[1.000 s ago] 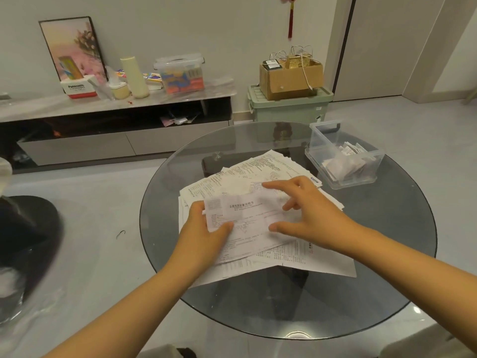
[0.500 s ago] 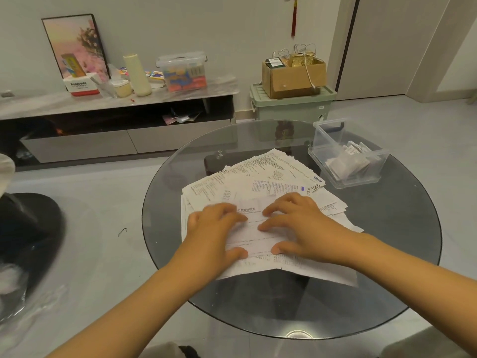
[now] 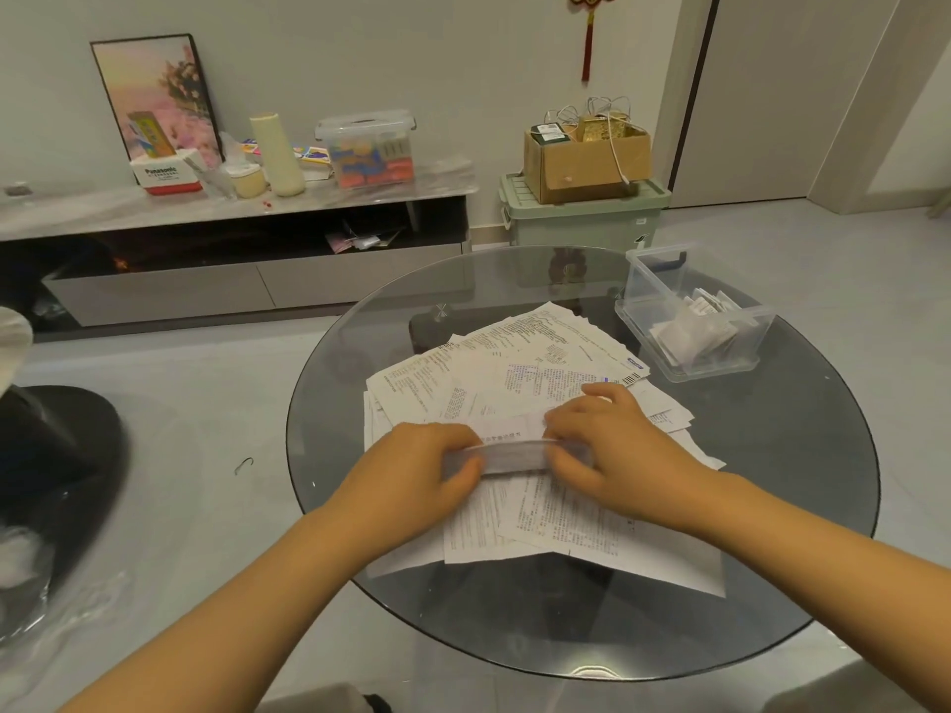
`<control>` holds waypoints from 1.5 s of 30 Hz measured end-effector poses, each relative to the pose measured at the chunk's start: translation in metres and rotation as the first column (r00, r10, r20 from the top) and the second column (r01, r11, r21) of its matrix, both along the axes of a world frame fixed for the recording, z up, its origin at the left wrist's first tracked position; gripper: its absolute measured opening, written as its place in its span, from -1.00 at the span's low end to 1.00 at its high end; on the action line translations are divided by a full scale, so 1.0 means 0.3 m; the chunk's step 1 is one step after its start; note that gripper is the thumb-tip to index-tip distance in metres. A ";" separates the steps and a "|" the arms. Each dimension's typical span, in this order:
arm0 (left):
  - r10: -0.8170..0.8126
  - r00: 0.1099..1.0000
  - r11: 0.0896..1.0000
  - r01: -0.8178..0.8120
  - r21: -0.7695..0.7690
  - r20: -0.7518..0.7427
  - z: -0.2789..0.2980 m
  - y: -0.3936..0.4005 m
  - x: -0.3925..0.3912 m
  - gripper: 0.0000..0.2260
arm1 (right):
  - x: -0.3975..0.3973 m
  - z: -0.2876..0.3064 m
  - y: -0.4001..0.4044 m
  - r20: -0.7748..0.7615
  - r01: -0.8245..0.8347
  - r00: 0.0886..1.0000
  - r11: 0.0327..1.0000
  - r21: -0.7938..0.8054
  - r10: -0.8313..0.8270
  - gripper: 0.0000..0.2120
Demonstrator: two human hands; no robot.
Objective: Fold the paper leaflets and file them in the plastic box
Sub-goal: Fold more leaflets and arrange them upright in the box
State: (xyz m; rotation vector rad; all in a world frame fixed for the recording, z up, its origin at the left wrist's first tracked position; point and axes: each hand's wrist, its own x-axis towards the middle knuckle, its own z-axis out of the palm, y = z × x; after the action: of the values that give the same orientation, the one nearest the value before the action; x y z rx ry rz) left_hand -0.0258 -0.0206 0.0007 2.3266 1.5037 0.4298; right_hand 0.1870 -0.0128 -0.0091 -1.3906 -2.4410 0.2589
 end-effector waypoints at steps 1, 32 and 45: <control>0.028 0.999 1.000 -0.027 -0.008 0.046 -0.002 0.003 0.001 -0.94 | 0.003 0.005 0.001 -0.045 0.048 0.998 0.998 -0.027 -0.050 -0.81; -0.063 0.998 0.994 0.065 0.084 -0.028 -0.089 0.031 0.068 -0.79 | 0.039 0.025 -0.049 0.310 -0.073 0.949 0.994 0.077 0.046 -0.74; 0.031 0.971 0.999 -0.035 0.014 0.238 -0.069 -0.006 0.103 -0.89 | 0.047 0.042 -0.041 -0.120 -0.055 0.990 0.984 0.171 0.076 -0.74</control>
State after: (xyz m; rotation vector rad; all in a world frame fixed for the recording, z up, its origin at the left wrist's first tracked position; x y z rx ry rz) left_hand 0.0051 -0.0224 -0.0201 2.1752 1.4292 0.7062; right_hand 0.2010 -0.0253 0.0036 -1.1873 -2.3478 0.1477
